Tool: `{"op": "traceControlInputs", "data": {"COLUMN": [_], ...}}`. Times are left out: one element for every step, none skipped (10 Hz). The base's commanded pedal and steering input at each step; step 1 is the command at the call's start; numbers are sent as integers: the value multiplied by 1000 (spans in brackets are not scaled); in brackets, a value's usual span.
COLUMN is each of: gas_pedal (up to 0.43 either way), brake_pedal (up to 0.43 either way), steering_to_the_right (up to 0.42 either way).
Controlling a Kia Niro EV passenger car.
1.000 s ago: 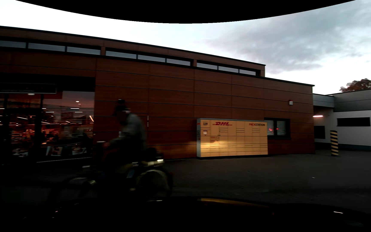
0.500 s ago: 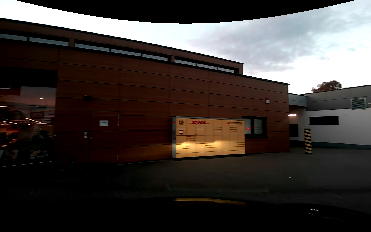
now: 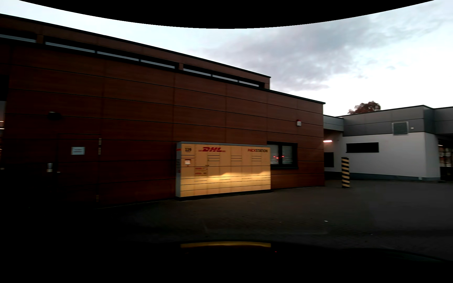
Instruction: Follow the waypoints while adhering to traffic rules and regulations
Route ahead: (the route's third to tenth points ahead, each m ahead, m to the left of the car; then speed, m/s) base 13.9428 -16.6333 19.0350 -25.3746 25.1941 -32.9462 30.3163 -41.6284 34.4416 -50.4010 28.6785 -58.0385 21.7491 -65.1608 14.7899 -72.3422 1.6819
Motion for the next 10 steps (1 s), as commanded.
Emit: {"op": "traceControlInputs", "data": {"gas_pedal": [130,138,138,138,138,138,138,150,150,150], "brake_pedal": [0,0,0,0,0,0,0,0,0,0], "steering_to_the_right": [614,609,609,609,607,604,599,589,576,563]}}
